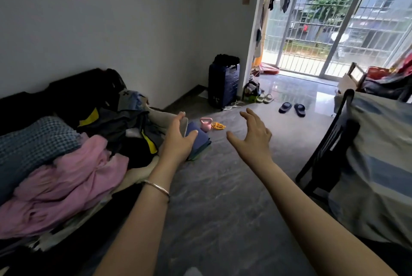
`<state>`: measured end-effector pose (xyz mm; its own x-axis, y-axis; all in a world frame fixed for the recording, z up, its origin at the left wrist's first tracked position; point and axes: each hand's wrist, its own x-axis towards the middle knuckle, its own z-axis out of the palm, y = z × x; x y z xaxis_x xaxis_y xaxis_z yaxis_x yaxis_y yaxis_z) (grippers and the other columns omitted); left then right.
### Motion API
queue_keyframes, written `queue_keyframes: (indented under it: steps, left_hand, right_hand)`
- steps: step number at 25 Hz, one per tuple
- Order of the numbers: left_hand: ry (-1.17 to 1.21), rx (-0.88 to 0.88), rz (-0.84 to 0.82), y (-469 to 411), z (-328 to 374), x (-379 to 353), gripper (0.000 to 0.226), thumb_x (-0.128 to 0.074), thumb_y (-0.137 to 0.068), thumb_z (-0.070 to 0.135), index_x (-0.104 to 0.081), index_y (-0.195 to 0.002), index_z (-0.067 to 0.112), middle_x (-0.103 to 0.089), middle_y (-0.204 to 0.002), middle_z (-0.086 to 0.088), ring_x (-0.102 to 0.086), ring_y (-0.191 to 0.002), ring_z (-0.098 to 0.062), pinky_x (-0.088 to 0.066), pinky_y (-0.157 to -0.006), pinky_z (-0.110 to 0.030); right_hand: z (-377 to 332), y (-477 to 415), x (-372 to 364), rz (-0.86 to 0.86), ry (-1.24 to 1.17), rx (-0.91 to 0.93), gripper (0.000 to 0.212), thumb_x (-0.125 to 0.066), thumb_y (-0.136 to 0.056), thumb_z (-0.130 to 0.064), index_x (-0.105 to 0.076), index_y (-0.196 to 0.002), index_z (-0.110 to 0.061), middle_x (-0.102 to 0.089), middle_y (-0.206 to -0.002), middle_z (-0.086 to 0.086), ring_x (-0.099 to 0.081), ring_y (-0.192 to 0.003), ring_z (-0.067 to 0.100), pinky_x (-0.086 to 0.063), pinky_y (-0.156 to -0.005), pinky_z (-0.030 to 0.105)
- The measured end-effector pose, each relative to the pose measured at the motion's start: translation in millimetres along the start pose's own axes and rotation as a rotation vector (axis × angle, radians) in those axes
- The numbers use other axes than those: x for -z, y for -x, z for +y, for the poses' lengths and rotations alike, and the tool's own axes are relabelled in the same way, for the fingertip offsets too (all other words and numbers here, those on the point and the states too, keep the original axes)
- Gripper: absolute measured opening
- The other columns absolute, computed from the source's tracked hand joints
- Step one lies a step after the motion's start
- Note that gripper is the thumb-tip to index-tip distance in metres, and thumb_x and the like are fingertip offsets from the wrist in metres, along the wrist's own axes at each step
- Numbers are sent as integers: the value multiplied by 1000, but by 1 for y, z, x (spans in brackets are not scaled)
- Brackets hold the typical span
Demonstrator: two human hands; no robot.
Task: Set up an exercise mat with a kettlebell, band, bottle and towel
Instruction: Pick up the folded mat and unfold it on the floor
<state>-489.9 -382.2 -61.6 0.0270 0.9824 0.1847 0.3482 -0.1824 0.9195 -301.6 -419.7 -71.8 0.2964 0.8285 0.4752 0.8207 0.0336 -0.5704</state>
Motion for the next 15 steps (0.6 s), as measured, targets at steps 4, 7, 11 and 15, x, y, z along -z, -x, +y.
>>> queue_keyframes:
  steps: [4,7,11,15]
  left_hand:
    - [58,-19,7,-99,-5,-4,57,-60,-87,10,-37,-138,16,-43,-139,-2,-43,-121,-13,-33,-93,-17]
    - [48,-30,-9,-171,-15,-11,59,-61,-86,10,-37,-139,15,-40,-145,-3,-38,-131,-15,-30,-100,-20]
    - [22,32,9,-249,-36,-28,63,-65,-84,15,-37,-140,15,-38,-146,-4,-35,-134,-17,-26,-98,-17]
    - [13,88,17,-321,-62,-58,66,-66,-84,18,-35,-141,15,-36,-148,-5,-32,-136,-17,-28,-104,-23]
  right_hand:
    - [16,-81,-40,22,19,-37,60,-64,-81,-40,-42,-135,-22,-34,-150,0,-33,-136,20,-21,-108,43]
    - [27,-142,-70,49,18,-61,61,-66,-80,-41,-44,-133,-21,-35,-149,1,-34,-135,20,-23,-106,43]
    - [52,-207,-120,15,15,-83,61,-65,-80,-41,-43,-134,-22,-35,-149,1,-35,-134,20,-23,-106,42]
    - [87,-278,-173,-30,-17,-75,62,-67,-79,-38,-44,-133,-18,-36,-148,2,-39,-132,24,-24,-106,44]
